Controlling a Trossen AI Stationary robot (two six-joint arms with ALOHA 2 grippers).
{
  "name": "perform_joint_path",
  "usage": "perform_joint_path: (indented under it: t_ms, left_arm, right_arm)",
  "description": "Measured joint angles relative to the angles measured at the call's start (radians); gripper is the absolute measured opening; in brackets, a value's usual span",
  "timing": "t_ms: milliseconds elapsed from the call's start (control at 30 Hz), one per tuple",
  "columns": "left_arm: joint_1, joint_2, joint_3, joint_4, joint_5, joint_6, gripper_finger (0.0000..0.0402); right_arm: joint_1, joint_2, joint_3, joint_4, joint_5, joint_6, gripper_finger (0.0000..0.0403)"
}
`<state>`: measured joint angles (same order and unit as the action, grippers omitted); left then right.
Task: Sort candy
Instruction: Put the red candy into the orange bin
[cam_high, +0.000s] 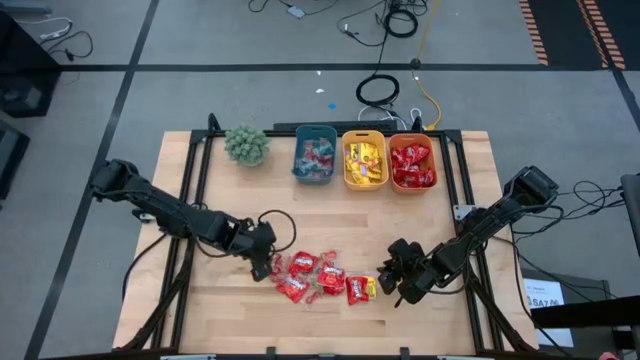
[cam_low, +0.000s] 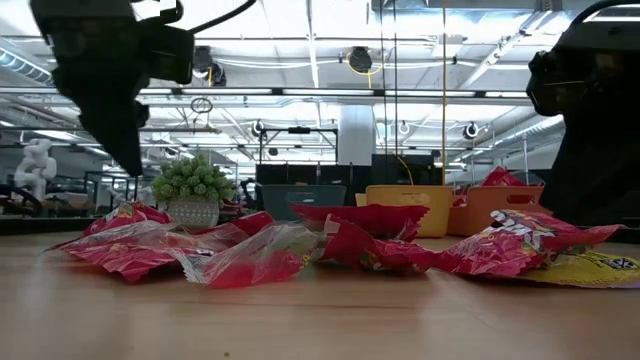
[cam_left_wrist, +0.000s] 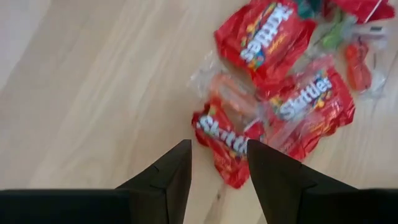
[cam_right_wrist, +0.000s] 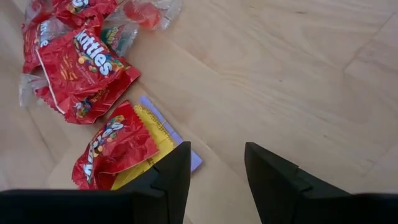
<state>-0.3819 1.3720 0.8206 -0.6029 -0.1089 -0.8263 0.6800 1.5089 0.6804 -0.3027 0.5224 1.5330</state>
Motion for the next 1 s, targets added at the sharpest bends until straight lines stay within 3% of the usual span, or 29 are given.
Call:
perform_joint_path:
  t_ms: [400,733,933,1000]
  left_arm:
    - [-0.026,0.028,-0.043,0.173,-0.035,0.006,0.0164]
    - [-0.049,0.035,-0.043,0.189,-0.053,-0.011,0.0164]
    - [-0.05,0.151,-0.043,0.175,-0.063,-0.112,0.0164]
    - [-0.05,0.202,-0.042,0.182,-0.019,-0.121,0.0164]
  right_arm:
    - [0.0,0.0,0.0,-0.001,0.0,0.024,0.0141]
    - [0.0,0.0,0.0,-0.005,-0.003,-0.024,0.0141]
    - [0.0,0.0,0.0,-0.008,-0.003,-0.08,0.0141]
    - [0.0,0.0,0.0,-0.009,-0.003,-0.09,0.0141]
